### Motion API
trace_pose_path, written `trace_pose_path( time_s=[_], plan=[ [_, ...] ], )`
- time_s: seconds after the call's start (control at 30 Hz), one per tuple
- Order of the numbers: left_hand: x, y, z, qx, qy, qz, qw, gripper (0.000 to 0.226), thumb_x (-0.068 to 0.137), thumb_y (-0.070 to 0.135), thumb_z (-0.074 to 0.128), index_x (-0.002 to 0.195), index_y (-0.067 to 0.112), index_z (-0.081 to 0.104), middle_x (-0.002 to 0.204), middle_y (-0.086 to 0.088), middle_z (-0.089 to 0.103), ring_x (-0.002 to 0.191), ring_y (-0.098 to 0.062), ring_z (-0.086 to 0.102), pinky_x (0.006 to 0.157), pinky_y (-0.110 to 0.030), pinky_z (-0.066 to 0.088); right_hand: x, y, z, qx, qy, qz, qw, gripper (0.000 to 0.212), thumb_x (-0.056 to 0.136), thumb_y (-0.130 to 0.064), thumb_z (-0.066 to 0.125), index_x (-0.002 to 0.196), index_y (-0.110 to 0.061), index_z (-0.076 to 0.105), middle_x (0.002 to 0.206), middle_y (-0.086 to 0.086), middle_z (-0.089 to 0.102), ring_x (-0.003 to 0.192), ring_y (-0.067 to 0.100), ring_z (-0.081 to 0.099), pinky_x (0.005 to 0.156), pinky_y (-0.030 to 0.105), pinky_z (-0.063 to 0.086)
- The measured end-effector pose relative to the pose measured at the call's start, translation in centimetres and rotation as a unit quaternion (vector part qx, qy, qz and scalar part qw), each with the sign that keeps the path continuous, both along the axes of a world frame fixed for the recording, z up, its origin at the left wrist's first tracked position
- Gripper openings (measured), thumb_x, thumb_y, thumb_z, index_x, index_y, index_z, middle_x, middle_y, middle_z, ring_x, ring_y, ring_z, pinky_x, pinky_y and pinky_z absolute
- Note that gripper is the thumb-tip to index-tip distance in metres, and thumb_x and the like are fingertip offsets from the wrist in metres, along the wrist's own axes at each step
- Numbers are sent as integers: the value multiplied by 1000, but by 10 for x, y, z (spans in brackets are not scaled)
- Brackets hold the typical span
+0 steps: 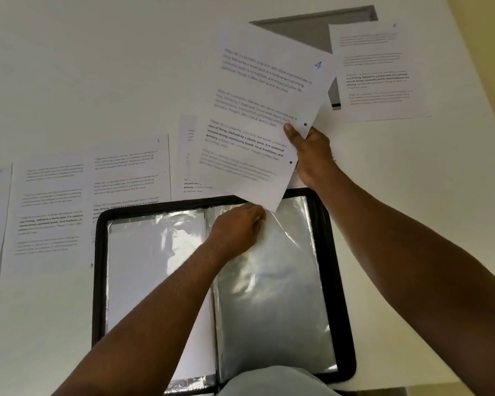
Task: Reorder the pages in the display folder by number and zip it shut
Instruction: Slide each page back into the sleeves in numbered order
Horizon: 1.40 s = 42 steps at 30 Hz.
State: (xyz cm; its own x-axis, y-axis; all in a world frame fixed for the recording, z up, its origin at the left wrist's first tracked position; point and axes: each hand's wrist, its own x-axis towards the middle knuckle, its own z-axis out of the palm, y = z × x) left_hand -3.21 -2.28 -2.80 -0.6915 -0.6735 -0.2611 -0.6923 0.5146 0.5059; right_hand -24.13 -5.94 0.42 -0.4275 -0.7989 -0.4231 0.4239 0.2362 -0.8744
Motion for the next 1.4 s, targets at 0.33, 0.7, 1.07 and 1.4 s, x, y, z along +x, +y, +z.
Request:
trace_pose_path(
  time_s=[0.33, 0.7, 1.07, 1.4],
  plan=[
    [-2, -5, 2, -9, 19, -1, 1000, 11, 92, 23, 54, 98, 24, 63, 104, 10, 63, 84, -14, 61, 67, -32, 53, -21, -6, -9, -1, 4, 4, 1000, 13, 88, -18, 69, 101, -20, 68, 106, 4, 72, 97, 21, 70, 86, 45, 57],
    [-3, -11, 9, 10, 16, 21, 1000, 17, 93, 24, 55, 103, 20, 68, 105, 4, 66, 91, -17, 63, 73, -34, 52, -34, -7, -20, 36, 7, 65, 997, 16, 91, -14, 66, 106, -15, 67, 103, 2, 73, 94, 18, 70, 76, 33, 58],
    [26, -33, 13, 42, -36, 54, 997, 24, 81, 26, 68, 104, 23, 65, 93, 9, 66, 83, -15, 62, 69, -26, 45, -45, -9, -23, 51, 4, 135, 990, 34, 72, -25, 74, 105, -19, 68, 102, 0, 74, 100, 19, 70, 82, 40, 58],
    [30, -47, 18, 78, -12, 95, 992, 10, 90, 12, 62, 99, 15, 66, 91, 2, 66, 81, -19, 61, 74, -32, 51, -41, -27, -26, 64, 8, 206, 976, 20, 87, -18, 68, 107, -16, 67, 104, 1, 73, 100, 18, 70, 81, 34, 58]
  ],
)
